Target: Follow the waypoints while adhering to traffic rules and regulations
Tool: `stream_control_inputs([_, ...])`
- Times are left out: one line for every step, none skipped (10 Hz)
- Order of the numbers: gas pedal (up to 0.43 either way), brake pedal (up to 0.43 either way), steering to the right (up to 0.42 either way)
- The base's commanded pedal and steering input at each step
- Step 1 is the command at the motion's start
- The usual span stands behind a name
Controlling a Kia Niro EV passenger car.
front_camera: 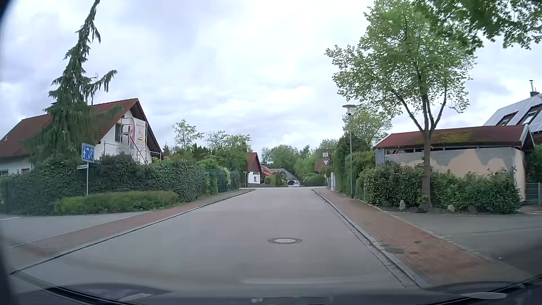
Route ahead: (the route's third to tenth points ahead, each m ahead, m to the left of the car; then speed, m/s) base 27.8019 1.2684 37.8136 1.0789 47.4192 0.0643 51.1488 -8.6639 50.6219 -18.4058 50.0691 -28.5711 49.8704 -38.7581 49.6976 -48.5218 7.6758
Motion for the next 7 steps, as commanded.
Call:
stream_control_inputs([0.098, 0.006, -0.011])
stream_control_inputs([0.098, 0.006, -0.005])
stream_control_inputs([0.098, 0.006, -0.003])
stream_control_inputs([0.098, 0.006, -0.001])
stream_control_inputs([0.098, 0.006, 0.0])
stream_control_inputs([0.087, 0.006, -0.001])
stream_control_inputs([0.087, 0.006, -0.001])
